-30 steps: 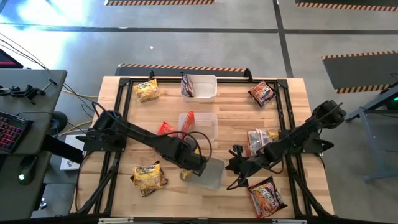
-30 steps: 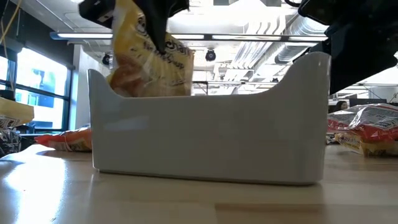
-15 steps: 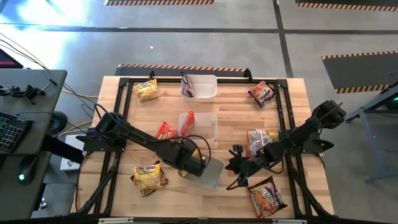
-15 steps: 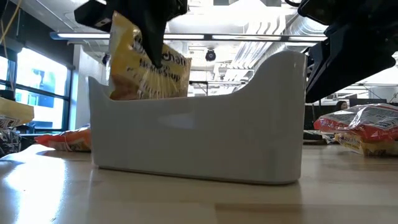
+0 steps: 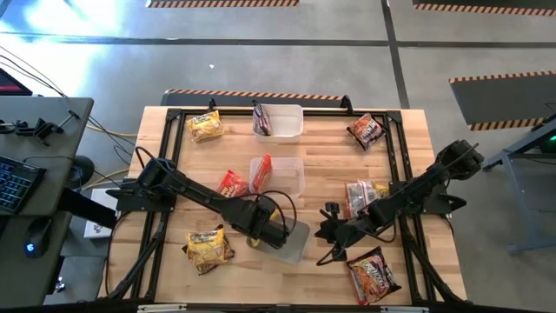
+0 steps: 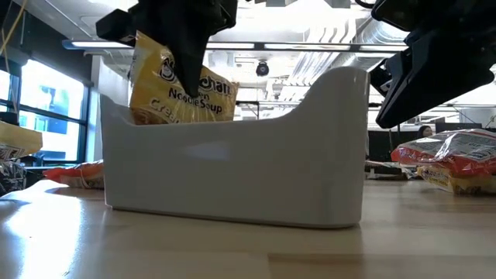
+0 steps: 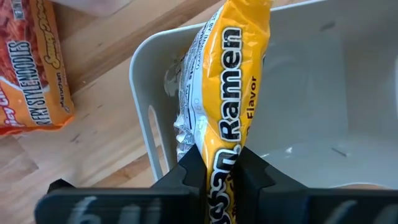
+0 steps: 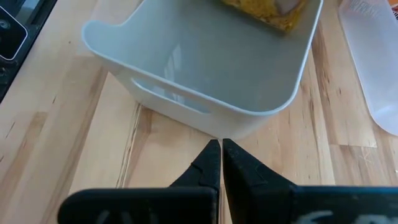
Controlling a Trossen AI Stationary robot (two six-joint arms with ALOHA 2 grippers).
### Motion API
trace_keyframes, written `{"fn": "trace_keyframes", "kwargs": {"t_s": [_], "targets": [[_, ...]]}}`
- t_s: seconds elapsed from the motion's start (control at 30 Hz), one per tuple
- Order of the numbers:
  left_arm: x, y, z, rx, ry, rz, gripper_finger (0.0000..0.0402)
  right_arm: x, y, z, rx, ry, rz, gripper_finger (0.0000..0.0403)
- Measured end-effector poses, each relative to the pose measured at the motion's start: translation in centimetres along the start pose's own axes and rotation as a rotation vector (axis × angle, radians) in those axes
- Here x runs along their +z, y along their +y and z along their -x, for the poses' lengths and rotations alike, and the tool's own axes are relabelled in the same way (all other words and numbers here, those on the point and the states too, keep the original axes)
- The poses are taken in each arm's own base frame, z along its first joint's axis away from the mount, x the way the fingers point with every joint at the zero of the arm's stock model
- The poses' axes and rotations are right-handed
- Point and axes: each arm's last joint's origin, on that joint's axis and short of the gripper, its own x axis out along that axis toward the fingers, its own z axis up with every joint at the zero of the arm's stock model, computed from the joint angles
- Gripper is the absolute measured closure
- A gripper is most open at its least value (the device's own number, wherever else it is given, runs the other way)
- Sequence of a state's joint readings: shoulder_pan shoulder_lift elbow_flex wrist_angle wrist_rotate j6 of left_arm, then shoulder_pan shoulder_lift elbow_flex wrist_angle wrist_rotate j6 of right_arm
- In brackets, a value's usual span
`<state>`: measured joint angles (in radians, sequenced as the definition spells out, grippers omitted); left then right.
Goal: Sort Maruchan noodles
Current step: Put the yellow noodle pack into the gray bin
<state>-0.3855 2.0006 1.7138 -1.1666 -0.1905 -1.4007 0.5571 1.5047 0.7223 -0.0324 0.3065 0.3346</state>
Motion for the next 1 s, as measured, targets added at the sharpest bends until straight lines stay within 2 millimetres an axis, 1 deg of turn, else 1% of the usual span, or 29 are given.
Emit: {"fn": "trace_keyframes", "kwargs": {"t_s": [0.47, 0.6, 0.83, 1.0], "targets": [[0.2, 0.0, 0.0, -0.001, 0.002, -0.086, 0.0363, 0.0, 0.0, 0.0, 0.003, 0.001, 0.002, 0.0402], [0.2, 0.0, -0.3, 0.002, 0.009, -0.097, 0.0341, 0.0, 0.0, 0.0, 0.009, 0.003, 0.001, 0.0402], [0.9, 0.1, -0.4, 0.0, 0.022, -0.094, 0.028, 0.0, 0.0, 0.0, 0.014, 0.005, 0.002, 0.0402], [1.6, 0.2, -0.6, 0.003, 0.032, -0.142, 0.0261, 0.0, 0.0, 0.0, 0.014, 0.005, 0.002, 0.0402]]}}
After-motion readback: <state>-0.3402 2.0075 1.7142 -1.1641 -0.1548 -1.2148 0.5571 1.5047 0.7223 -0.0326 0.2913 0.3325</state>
